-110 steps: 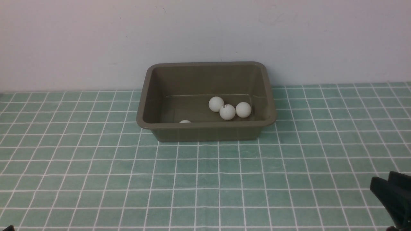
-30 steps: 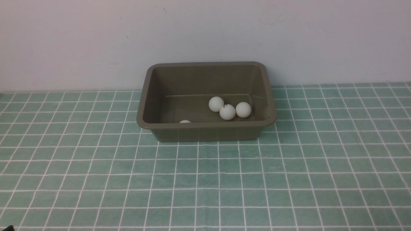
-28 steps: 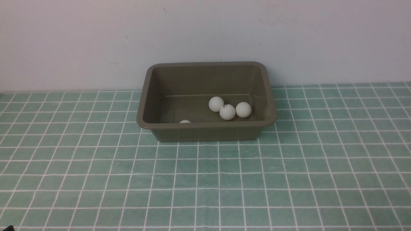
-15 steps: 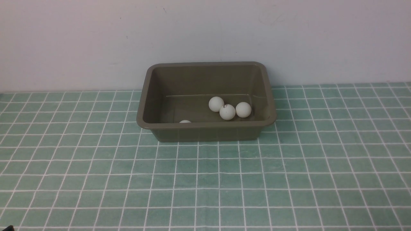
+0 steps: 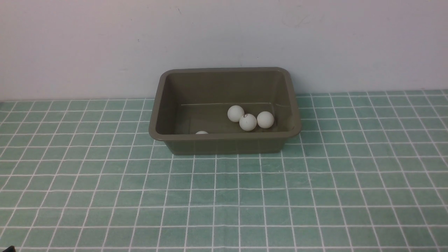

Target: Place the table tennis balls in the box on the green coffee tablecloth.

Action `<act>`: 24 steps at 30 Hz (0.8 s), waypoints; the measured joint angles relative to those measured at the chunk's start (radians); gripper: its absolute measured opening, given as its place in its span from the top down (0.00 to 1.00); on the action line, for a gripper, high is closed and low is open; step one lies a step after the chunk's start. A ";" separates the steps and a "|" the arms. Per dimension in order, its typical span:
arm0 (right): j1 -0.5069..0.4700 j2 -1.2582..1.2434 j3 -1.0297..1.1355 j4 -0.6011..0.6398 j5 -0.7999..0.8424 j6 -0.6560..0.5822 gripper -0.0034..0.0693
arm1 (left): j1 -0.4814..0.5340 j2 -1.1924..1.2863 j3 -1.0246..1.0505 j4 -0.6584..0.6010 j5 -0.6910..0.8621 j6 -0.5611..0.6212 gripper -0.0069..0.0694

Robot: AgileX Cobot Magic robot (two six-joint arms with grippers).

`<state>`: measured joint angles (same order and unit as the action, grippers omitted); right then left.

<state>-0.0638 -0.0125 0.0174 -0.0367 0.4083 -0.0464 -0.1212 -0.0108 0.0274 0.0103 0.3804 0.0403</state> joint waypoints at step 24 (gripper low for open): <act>0.000 0.000 0.000 0.000 0.000 0.000 0.65 | 0.024 0.000 0.000 0.000 0.000 -0.001 0.31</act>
<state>-0.0638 -0.0125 0.0174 -0.0367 0.4083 -0.0464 -0.0973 -0.0108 0.0274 0.0103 0.3804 0.0394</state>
